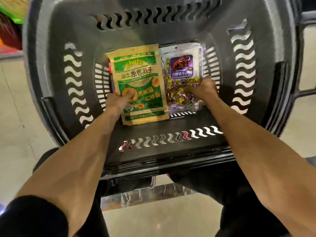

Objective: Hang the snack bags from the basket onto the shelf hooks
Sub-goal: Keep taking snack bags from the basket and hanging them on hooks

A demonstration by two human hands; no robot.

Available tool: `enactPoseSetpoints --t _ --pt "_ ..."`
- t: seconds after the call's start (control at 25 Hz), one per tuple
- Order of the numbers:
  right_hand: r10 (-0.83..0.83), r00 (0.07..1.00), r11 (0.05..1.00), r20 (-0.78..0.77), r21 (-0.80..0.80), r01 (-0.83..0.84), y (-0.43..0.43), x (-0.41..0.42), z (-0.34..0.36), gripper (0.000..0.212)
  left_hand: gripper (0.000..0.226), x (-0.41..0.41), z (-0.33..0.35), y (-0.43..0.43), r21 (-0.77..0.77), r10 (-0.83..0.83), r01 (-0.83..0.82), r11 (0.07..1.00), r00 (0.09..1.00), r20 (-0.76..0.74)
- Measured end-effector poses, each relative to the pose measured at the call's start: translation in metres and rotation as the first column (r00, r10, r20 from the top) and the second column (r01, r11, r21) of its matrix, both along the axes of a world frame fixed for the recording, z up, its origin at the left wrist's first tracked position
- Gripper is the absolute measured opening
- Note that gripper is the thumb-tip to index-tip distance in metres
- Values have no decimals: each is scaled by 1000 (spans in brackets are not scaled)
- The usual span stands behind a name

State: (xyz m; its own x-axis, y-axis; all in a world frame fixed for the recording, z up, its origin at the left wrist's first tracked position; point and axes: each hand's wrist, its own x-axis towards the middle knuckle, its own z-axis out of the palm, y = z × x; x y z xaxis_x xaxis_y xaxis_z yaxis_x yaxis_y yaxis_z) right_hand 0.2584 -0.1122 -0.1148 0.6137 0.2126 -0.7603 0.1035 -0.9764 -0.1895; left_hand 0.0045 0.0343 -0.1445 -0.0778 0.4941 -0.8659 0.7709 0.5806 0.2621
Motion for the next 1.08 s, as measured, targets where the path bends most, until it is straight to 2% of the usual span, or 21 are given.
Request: enactPoseSetpoints --t 0.08,0.12,0.2,0.24,0.28,0.4,0.56,0.64,0.76,0.88,0.96,1.08 --pt "-97 995 995 -37 19 98 2 5 11 73 109 -5 -4 -2 31 71 -71 997 998 -2" --pt "-114 992 993 -52 31 116 3 6 16 61 106 -5 -4 -4 27 105 -105 994 994 22" --pt "-86 994 993 -64 80 91 5 5 27 34 67 9 31 -10 -21 113 -112 993 991 72" --pt "-56 997 991 -58 120 63 4 3 33 31 50 11 37 -14 -52 105 -101 994 991 86" --pt "-29 999 989 -32 147 34 4 0 38 35 44 13 42 -16 -82 91 -83 993 990 107" --pt "100 990 987 98 120 -111 1 -9 66 49 47 24 68 -19 -164 70 -34 986 973 222" --pt "102 990 986 102 123 -115 -6 -20 123 51 43 26 123 -35 -84 218 -202 976 938 271" --pt "98 993 983 73 148 -108 -12 -26 159 53 40 21 162 -44 -26 280 -286 958 912 298" --pt "6 1000 967 -12 254 -3 -14 -34 225 49 30 11 235 -53 38 314 -346 937 887 339" --pt "-78 987 901 -141 413 130 -16 -40 301 41 30 1 314 -66 88 319 -390 916 846 427" --pt "-72 975 856 -210 488 168 -20 -42 357 42 30 -12 372 -80 106 344 -445 889 803 486" --pt "-106 949 789 -298 555 262 -30 -38 435 29 31 -34 457 -106 156 380 -534 831 750 542"
